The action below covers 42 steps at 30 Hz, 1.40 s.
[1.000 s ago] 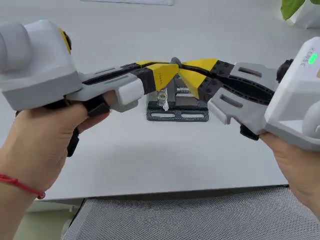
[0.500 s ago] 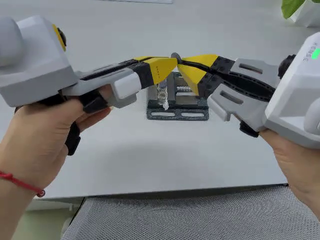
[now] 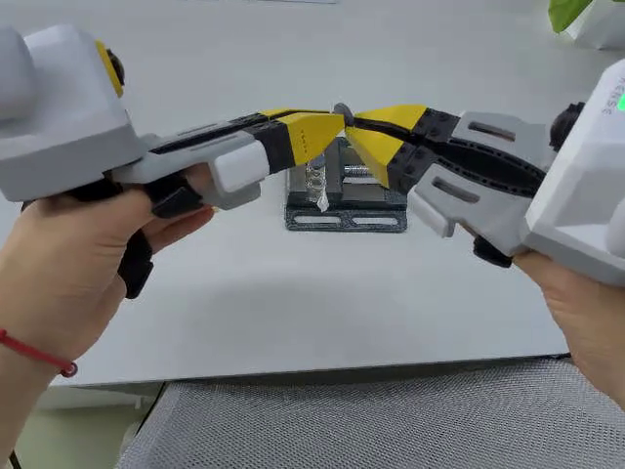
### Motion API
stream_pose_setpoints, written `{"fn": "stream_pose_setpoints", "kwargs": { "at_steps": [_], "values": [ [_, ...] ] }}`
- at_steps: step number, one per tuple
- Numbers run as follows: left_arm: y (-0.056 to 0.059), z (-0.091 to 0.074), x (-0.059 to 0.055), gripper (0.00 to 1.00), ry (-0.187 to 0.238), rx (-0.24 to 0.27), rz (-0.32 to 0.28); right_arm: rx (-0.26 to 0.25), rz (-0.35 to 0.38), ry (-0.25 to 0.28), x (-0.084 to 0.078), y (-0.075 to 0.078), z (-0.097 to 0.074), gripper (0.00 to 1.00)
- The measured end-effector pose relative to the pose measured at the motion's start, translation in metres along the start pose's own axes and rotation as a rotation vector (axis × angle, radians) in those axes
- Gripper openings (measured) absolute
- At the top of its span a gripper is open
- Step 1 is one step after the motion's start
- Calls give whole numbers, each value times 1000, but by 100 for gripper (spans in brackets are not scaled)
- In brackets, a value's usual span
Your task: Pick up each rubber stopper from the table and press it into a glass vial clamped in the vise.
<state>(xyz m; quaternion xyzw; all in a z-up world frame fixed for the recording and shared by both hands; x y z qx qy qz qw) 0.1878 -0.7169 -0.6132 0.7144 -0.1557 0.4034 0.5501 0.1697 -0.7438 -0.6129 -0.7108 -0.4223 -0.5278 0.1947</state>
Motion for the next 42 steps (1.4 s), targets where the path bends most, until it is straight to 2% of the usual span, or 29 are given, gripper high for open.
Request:
{"fn": "stream_pose_setpoints", "kwargs": {
  "at_steps": [5,8,9,11,12,14,16,19,23,26,31,36,42],
  "values": [
    [-1,-1,0,4,-11,-8,18,31,27,-7,0,-3,0,0],
    [1,-2,-1,4,-23,-25,33,47,17,-12,-1,-4,-1,6],
    [2,-3,-3,4,-33,-27,47,75,24,-13,0,-8,-4,8],
    [5,-5,-3,4,-41,-41,66,87,29,-7,2,-7,-10,10],
    [6,-7,-3,4,-47,-55,89,126,49,-6,3,-10,-14,9],
    [10,-10,-3,4,-58,-77,107,159,65,1,6,-9,-21,9],
    [19,-12,-3,4,-74,-121,119,251,131,1,10,-13,-30,9],
    [31,-13,-2,4,-83,-175,154,341,175,9,13,-12,-40,12],
    [45,-14,-2,4,-100,-242,171,421,205,27,25,-15,-48,18],
    [50,-16,-3,4,-124,-277,168,460,200,44,32,-13,-51,16],
    [55,-18,1,4,-116,-339,149,517,215,67,45,-26,-52,17],
    [69,-20,0,4,-113,-376,140,564,216,66,49,-35,-54,16],
    [80,-23,0,4,-111,-412,131,598,211,70,52,-43,-56,13]
  ]
}}
Point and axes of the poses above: the centre of the closed fingertips' face, and the gripper's own axes: z roughly forward along the fingers, y roughly to its right, x roughly out of its top, the point moved 1 cm from there along -z, roughly backward along the fingers, and after that the axes turned 5 degrees about -y, right-handed, at the moved point
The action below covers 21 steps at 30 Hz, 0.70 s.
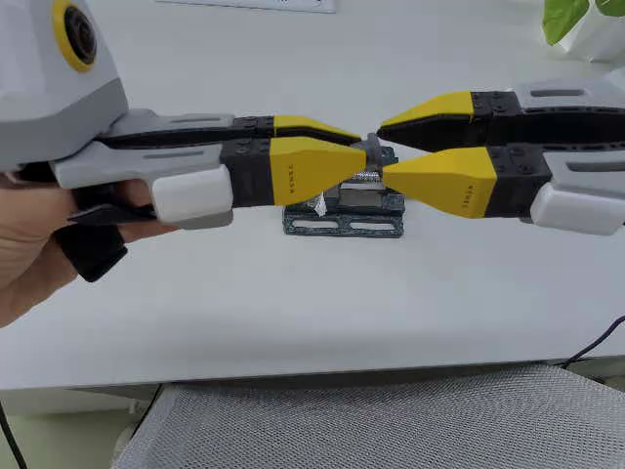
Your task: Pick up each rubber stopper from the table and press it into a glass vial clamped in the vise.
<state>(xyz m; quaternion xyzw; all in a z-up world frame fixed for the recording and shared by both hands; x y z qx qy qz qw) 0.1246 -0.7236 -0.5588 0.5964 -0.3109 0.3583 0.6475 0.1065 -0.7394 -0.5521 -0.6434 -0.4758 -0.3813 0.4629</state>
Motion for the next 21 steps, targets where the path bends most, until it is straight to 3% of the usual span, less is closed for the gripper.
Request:
{"fn": "stream_pose_setpoints", "kwargs": {
  "at_steps": [8,21],
  "values": [
    [13,3,-1,3,-10,-54,-10,46,23,33,6,-7,-2,9],
    [21,4,2,3,-16,-94,-21,84,10,32,7,-10,-8,7]
  ]
}}
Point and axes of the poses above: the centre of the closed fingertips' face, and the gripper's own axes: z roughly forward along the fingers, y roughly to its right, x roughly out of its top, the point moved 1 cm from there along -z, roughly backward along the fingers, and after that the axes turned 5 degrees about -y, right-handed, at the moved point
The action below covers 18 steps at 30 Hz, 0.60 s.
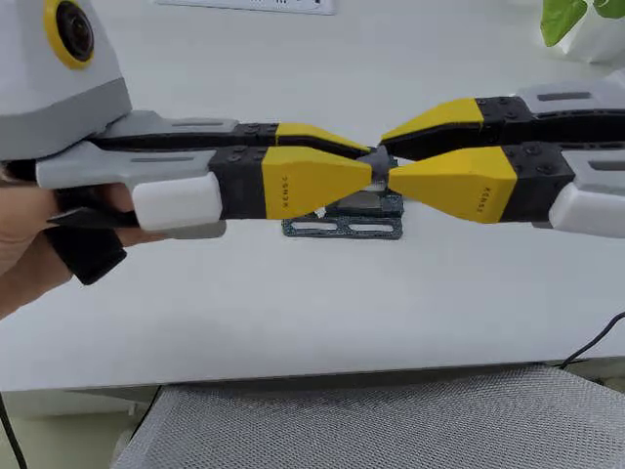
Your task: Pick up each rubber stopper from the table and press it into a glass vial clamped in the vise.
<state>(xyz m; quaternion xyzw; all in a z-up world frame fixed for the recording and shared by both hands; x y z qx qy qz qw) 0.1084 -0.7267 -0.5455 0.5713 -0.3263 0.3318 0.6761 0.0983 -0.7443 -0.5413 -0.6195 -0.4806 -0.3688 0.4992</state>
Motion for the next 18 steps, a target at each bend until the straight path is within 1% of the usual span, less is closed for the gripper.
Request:
{"fn": "stream_pose_setpoints", "kwargs": {
  "at_steps": [3,8,13,18],
  "values": [
    [1,0,1,3,5,-6,-5,6,1,2,1,0,0,8],
    [0,-1,2,3,8,-9,-7,13,2,-14,-1,-2,2,9],
    [0,-2,2,3,11,-9,-6,8,-11,-13,-1,-1,3,8],
    [2,-2,2,3,7,-20,-4,21,1,-8,-1,-3,3,8]
  ]
}}
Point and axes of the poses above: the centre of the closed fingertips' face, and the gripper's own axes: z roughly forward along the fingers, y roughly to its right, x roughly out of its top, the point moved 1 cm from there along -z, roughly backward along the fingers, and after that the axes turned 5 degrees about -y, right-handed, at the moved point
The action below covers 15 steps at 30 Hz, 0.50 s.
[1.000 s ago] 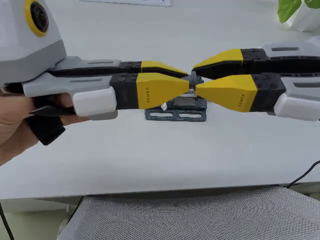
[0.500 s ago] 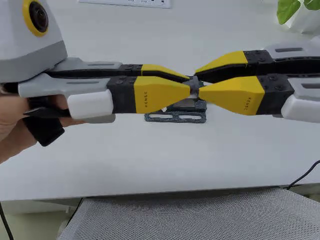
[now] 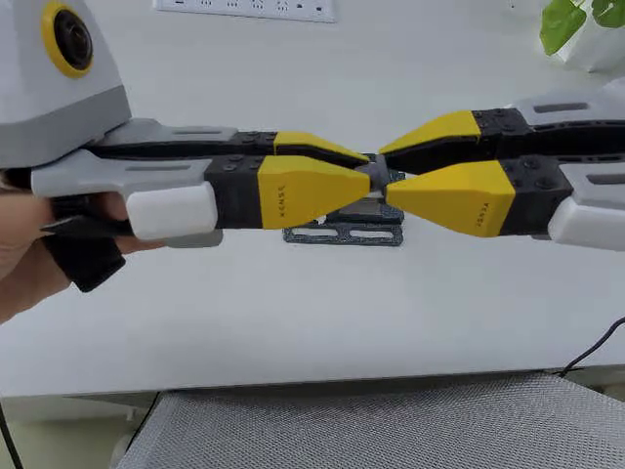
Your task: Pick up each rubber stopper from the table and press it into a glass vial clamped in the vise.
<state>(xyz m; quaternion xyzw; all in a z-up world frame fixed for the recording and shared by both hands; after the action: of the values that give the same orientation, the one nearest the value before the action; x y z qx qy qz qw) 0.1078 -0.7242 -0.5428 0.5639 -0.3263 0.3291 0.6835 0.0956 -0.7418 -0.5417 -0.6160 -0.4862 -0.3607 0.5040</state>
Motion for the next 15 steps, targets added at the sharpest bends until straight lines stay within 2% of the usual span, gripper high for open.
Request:
{"fn": "stream_pose_setpoints", "kwargs": {
  "at_steps": [15],
  "values": [
    [-1,-3,-3,4,-5,-2,12,4,-10,-17,-2,1,3,7]
  ]
}}
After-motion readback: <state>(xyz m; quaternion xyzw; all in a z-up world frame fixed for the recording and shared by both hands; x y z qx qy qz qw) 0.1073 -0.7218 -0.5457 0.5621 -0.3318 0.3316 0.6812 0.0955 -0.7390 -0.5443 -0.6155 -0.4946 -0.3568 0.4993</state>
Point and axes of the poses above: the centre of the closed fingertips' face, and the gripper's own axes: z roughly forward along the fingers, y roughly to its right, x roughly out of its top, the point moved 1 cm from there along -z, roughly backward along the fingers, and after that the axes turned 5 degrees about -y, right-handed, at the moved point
